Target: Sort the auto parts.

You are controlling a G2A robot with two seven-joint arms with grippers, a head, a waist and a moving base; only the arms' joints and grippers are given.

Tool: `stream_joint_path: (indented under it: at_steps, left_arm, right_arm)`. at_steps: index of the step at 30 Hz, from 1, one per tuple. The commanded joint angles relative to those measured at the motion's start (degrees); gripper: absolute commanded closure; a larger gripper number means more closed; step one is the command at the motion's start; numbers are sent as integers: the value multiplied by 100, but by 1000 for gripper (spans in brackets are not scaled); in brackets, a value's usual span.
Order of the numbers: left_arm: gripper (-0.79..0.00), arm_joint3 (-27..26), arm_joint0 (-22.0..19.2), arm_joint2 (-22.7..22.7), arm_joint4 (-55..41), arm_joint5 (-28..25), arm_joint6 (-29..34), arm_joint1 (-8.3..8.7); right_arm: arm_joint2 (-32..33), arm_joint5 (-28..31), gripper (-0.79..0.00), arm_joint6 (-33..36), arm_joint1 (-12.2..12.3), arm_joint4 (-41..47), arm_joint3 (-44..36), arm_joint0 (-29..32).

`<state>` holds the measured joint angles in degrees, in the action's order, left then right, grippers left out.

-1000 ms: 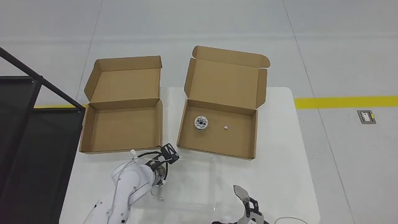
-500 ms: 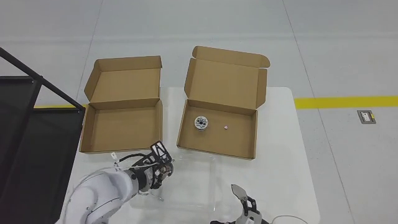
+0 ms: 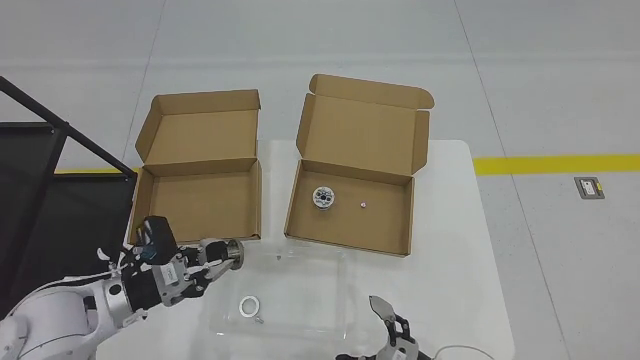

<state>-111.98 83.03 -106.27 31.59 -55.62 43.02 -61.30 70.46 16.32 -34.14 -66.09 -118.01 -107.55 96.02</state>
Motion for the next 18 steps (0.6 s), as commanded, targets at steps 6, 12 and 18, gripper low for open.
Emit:
stream_joint_path:
  at_steps: [6, 12, 18]
  left_arm:
    - [0, 70, 27, -40, -165, -156, -71, 17]
    - [0, 70, 27, -40, -165, -156, -71, 17]
    - [0, 7, -139, 20, 901, 1228, -578, -25]
  right_arm:
    - [-33, -19, -785, 23, 18, 45, 15, -17]
    - [-33, -19, -785, 23, 18, 45, 15, -17]
    - [-33, -19, -785, 23, 18, 45, 15, -17]
